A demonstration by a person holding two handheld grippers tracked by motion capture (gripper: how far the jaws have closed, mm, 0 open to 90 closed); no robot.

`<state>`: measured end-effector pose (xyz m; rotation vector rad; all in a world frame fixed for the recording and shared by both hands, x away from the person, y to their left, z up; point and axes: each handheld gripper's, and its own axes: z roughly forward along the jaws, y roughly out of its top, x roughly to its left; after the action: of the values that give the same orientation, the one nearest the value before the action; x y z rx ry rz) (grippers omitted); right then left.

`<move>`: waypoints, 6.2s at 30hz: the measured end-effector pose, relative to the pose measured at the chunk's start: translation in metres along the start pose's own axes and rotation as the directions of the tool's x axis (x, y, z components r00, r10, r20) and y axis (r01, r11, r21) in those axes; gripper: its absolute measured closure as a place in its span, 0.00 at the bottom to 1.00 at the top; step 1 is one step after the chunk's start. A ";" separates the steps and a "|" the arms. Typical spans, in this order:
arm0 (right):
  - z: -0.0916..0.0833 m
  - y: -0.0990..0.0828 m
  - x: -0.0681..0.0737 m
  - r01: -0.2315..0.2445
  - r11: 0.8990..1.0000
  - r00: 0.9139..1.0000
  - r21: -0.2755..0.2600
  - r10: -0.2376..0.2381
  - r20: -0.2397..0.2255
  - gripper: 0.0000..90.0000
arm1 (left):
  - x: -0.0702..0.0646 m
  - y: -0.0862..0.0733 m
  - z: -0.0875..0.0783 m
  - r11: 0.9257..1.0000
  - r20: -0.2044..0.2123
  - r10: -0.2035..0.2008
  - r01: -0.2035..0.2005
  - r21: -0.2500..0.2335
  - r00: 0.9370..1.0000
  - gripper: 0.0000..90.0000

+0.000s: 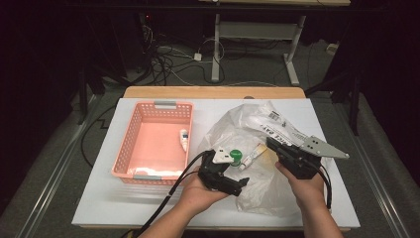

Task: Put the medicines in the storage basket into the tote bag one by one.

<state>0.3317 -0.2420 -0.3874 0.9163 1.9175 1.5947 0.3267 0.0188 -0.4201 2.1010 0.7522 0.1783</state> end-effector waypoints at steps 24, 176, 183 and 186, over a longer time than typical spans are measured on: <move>0.000 0.000 0.000 0.007 1.000 1.000 0.005 -0.007 0.004 1.00 | 0.000 -0.027 -0.056 0.999 -0.008 0.019 -0.019 -0.045 1.000 0.00; -0.003 0.000 -0.004 0.005 1.000 1.000 -0.002 -0.005 0.008 1.00 | 0.193 -0.015 -0.028 0.832 -0.455 -0.317 0.475 0.287 0.832 0.65; -0.003 0.000 -0.003 0.012 1.000 1.000 -0.003 -0.012 0.005 1.00 | 0.180 -0.008 -0.048 0.876 -0.414 -0.306 0.424 0.230 0.857 0.65; -0.003 0.001 -0.003 0.012 1.000 1.000 -0.004 -0.012 0.007 1.00 | 0.171 -0.005 -0.058 0.897 -0.402 -0.295 0.396 0.195 0.867 0.65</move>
<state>0.3312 -0.2460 -0.3863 0.9058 1.9111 1.5860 0.4401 0.1593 -0.4135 2.1667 1.4422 0.2821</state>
